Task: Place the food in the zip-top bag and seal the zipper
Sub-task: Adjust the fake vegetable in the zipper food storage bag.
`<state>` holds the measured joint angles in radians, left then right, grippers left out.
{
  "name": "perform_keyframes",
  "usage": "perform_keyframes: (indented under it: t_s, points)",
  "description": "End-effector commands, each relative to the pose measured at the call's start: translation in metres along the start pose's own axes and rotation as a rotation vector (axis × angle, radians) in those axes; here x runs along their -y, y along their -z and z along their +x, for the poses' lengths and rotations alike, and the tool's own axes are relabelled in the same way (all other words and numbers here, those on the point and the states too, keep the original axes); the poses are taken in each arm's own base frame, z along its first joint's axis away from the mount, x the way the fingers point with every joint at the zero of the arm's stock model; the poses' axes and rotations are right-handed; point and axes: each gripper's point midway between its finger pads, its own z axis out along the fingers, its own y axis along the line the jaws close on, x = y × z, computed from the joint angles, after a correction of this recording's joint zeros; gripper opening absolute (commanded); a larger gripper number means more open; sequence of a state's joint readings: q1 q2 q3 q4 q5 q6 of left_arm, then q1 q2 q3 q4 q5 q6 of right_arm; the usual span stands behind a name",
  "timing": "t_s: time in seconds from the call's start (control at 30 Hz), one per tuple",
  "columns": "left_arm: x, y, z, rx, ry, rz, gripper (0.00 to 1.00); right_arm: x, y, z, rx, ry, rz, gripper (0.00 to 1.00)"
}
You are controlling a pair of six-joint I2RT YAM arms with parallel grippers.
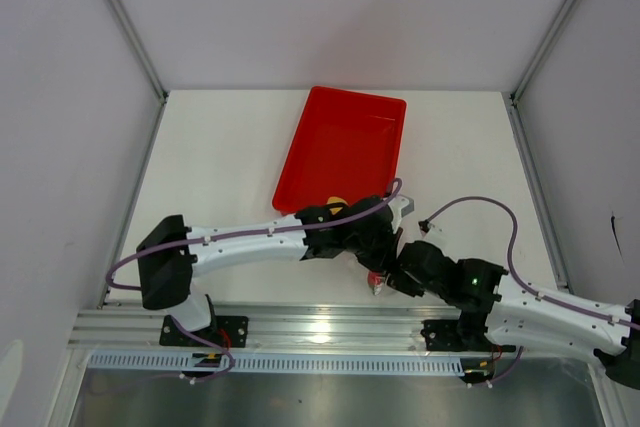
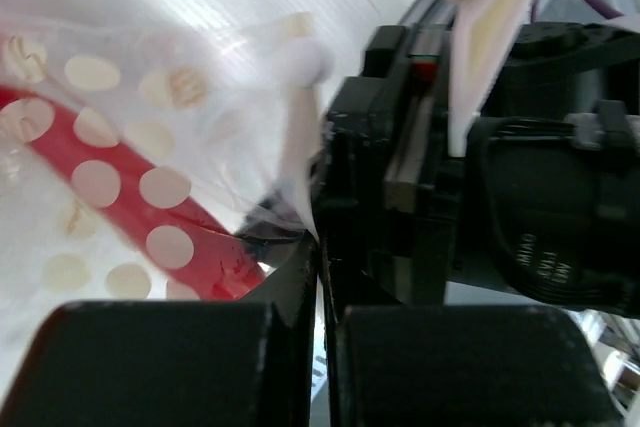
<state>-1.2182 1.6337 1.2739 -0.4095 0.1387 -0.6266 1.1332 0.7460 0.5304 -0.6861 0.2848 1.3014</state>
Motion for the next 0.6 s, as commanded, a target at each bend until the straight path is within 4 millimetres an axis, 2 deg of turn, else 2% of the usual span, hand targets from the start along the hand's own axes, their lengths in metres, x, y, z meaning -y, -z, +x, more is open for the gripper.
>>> perform_keyframes:
  t_s: [0.0,0.17,0.23,0.27,0.33,0.37,0.57]
  points:
    - [0.042,0.016,-0.014,0.049,0.036,0.177,0.01,-0.022,-0.002,-0.014,0.078,-0.021,-0.092,0.18]
    - [0.047,0.015,-0.009,0.036,0.063,0.225,0.01,-0.029,0.002,-0.019,0.11,0.024,-0.135,0.17]
    - [0.04,0.015,-0.008,0.041,0.061,0.19,0.01,-0.029,0.009,-0.02,0.115,0.025,-0.143,0.17]
    - [0.037,0.016,-0.009,0.047,0.059,0.181,0.01,-0.02,0.011,-0.018,0.11,0.032,-0.113,0.17]
    - [0.031,0.017,-0.008,0.049,0.062,0.174,0.01,-0.018,0.022,-0.024,0.132,0.026,-0.108,0.18]
    - [0.028,0.018,-0.01,0.055,0.061,0.171,0.01,-0.006,0.025,-0.024,0.129,0.038,-0.067,0.19]
    - [0.008,0.015,-0.006,0.039,0.061,0.128,0.01,-0.006,0.057,-0.039,0.15,0.056,-0.043,0.23]
